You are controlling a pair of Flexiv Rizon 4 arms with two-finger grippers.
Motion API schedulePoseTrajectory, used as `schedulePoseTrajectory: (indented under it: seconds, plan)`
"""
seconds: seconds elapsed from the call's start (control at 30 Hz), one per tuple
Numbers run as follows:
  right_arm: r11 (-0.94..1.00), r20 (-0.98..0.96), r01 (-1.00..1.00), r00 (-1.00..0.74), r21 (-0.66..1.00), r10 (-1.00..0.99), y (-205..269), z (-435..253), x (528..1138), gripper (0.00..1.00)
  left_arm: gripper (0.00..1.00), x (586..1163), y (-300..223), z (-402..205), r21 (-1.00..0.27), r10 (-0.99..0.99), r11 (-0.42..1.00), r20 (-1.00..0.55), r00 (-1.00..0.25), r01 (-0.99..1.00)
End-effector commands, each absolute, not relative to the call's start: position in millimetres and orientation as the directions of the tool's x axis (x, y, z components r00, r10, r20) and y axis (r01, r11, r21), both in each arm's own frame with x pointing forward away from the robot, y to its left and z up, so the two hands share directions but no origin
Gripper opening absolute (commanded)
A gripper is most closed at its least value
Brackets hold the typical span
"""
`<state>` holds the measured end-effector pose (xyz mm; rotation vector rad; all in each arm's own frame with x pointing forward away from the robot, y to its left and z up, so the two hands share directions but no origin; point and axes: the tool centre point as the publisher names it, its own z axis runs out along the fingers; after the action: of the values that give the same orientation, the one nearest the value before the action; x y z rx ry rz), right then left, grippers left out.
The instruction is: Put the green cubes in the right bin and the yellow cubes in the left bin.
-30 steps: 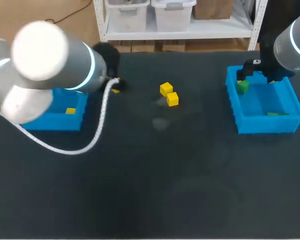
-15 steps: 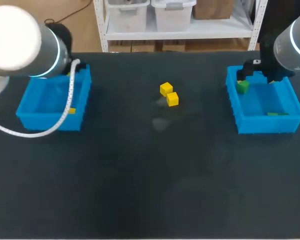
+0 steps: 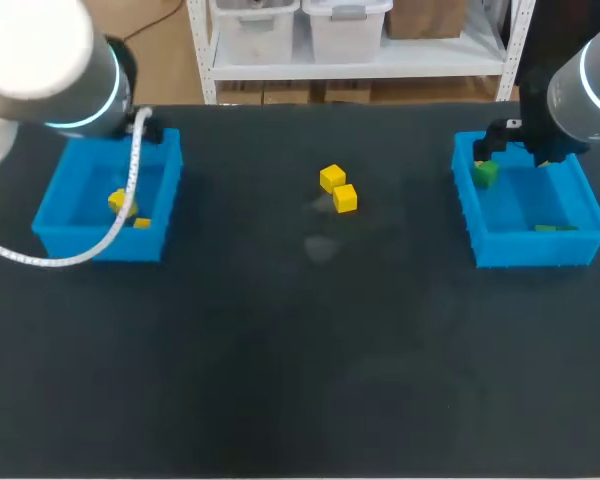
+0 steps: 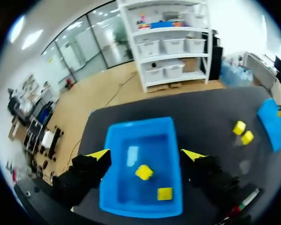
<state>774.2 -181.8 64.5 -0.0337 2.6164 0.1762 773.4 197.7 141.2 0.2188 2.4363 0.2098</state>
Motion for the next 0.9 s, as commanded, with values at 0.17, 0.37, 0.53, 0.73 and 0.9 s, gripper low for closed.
schedulePoseTrajectory:
  seconds: [0.17,0.37,0.53,0.73,0.9]
  plan:
    - [0.992,-0.5,-0.055,-0.866,0.116,0.011,-181,64,773,1.0,1.0,770,110,173,0.146,0.501,0.843,-0.565,-0.656,0.517]
    - [0.992,-0.5,-0.055,-0.866,0.116,0.011,-181,64,773,1.0,1.0,748,28,164,0.1,0.696,0.655,-0.468,-0.545,0.749]
    - [0.992,-0.5,-0.055,-0.866,0.116,0.011,-181,64,773,1.0,1.0,739,-21,143,0.102,0.833,0.445,-0.412,-0.369,0.89]
    - [0.992,-0.5,-0.055,-0.866,0.116,0.011,-181,64,773,1.0,1.0,738,-54,114,0.145,0.954,0.12,-0.292,-0.074,0.982]
    - [0.992,-0.5,-0.055,-0.866,0.116,0.011,-181,64,773,1.0,1.0,746,-69,97,0.135,0.959,-0.177,-0.197,0.202,0.975]
